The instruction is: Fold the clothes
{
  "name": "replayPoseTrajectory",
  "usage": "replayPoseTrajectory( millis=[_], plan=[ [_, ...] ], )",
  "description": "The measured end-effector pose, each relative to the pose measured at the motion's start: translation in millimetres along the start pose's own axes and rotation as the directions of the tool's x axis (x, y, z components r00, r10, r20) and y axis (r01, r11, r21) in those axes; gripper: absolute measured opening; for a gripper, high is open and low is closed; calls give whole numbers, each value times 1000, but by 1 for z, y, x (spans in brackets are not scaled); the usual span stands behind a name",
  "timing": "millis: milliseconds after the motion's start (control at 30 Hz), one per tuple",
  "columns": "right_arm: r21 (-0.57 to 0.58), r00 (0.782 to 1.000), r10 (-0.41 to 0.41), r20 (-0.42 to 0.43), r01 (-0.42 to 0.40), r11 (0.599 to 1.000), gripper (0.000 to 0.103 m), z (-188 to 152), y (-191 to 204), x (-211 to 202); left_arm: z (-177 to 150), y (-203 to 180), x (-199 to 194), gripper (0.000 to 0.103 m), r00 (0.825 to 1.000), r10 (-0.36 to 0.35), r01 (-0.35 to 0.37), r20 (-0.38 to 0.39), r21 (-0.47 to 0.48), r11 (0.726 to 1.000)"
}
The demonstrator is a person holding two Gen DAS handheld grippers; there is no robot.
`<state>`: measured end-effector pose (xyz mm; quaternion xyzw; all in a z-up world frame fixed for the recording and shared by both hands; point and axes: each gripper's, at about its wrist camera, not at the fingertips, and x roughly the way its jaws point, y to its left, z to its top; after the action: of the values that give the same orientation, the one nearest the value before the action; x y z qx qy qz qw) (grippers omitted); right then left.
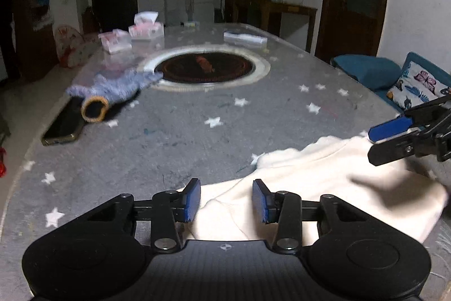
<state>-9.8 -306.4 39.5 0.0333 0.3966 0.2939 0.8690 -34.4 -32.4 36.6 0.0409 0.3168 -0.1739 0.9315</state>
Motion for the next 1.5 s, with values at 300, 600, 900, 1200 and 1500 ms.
replayPoseTrajectory(
  millis=[300,600,900,1200,1500],
  plan=[
    [45,990,139,-33,-137,990,75,-26,5,-32,-28,-38,-44,44,991,-136,135,3,77,988],
    [22,981,180,-72,-179,984,67,-64,19,-33,-53,-27,-49,44,991,-127,129,-48,43,991],
    [42,989,147,-11,-146,988,67,-55,10,-46,-48,-18,-52,44,992,-118,119,-33,16,993],
    [30,993,113,-27,-112,993,65,-55,4,-43,-44,-6,-55,44,992,-121,120,-31,-24,992],
    [24,998,63,-9,-63,998,65,-38,3,-17,-42,3,-31,43,990,-131,127,-52,-75,989]
  ],
)
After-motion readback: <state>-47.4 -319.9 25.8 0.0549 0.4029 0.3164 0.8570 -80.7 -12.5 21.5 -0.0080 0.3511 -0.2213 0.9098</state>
